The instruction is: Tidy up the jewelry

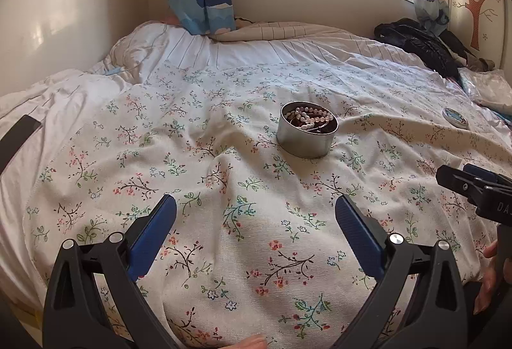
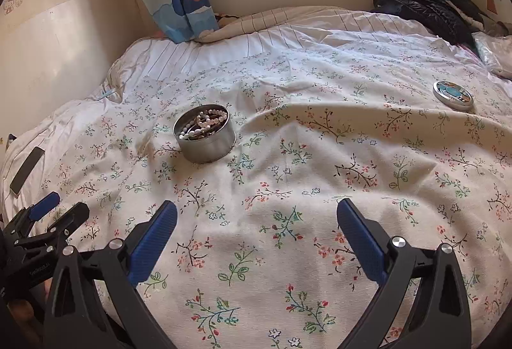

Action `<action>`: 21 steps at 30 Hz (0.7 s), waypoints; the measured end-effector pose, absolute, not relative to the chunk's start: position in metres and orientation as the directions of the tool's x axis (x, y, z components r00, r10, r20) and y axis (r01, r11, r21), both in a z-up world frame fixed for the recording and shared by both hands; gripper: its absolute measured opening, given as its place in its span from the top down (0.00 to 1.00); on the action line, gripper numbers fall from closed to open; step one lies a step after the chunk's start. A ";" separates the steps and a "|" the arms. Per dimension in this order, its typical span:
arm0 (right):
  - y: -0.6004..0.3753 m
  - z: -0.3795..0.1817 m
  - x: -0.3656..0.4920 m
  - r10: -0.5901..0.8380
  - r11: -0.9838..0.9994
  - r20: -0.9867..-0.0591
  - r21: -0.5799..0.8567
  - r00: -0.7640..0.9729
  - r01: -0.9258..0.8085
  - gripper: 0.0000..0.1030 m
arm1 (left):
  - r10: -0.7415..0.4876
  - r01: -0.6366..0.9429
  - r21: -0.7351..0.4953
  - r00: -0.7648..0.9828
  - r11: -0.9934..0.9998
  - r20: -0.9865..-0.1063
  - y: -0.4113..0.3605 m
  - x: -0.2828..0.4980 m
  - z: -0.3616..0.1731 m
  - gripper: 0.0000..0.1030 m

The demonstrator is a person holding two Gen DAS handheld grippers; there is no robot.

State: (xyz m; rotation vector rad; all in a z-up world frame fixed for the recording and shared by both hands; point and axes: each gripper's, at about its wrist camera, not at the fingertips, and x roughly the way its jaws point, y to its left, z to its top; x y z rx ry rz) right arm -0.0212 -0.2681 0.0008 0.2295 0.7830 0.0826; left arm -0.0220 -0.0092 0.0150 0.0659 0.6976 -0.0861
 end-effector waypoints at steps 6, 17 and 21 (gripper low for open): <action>-0.268 0.002 -0.024 0.146 0.974 -0.685 0.226 0.714 0.018 0.07 | -0.055 0.101 0.035 0.766 0.994 -0.640 -0.010 -0.023 0.015 0.07; -0.271 0.001 -0.022 0.138 0.973 -0.691 0.227 0.710 0.031 0.07 | -0.064 0.103 0.025 0.768 0.994 -0.637 -0.009 -0.024 0.017 0.07; -0.271 0.001 -0.022 0.138 0.973 -0.690 0.228 0.711 0.033 0.07 | -0.078 0.103 0.001 0.766 0.995 -0.638 -0.006 -0.023 0.017 0.07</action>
